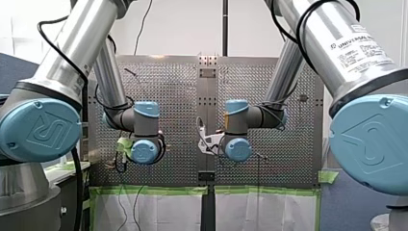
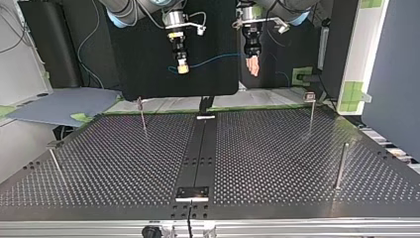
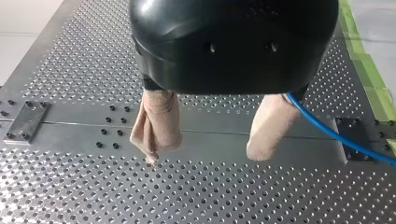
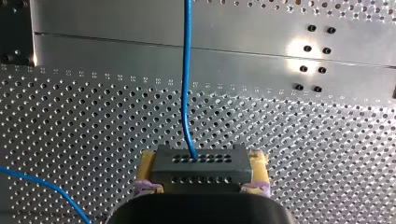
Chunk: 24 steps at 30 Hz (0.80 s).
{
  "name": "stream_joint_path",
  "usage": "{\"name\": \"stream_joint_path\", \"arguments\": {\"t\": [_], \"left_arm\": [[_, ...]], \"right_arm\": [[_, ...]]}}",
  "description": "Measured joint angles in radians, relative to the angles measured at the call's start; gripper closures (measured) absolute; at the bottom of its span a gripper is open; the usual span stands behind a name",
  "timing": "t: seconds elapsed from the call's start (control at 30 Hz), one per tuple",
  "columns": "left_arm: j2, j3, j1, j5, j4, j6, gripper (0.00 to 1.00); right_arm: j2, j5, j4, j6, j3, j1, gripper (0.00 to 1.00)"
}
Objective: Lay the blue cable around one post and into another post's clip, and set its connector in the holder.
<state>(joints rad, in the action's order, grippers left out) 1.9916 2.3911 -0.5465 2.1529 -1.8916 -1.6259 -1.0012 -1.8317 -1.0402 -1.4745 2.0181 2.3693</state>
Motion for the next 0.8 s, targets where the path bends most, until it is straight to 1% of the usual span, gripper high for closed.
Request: {"name": "stream_joint_path", "arguments": {"t": [0.37,0.4,0.47,0.5,0.8], "left_arm": [[0.000,0.000,0.000,0.000,0.000,0.000,0.00],[0.000,0.000,0.000,0.000,0.000,0.000,0.00],[0.000,0.000,0.000,0.000,0.000,0.000,0.00],[0.000,0.000,0.000,0.000,0.000,0.000,0.00],[0.000,0.000,0.000,0.000,0.000,0.000,0.00]], "right_arm": [[0.000,0.000,0.000,0.000,0.000,0.000,0.78],[0.000,0.000,0.000,0.000,0.000,0.000,0.81],[0.000,0.000,0.000,0.000,0.000,0.000,0.81],[0.000,0.000,0.000,0.000,0.000,0.000,0.89],[0.000,0.000,0.000,0.000,0.000,0.000,0.89]]}}
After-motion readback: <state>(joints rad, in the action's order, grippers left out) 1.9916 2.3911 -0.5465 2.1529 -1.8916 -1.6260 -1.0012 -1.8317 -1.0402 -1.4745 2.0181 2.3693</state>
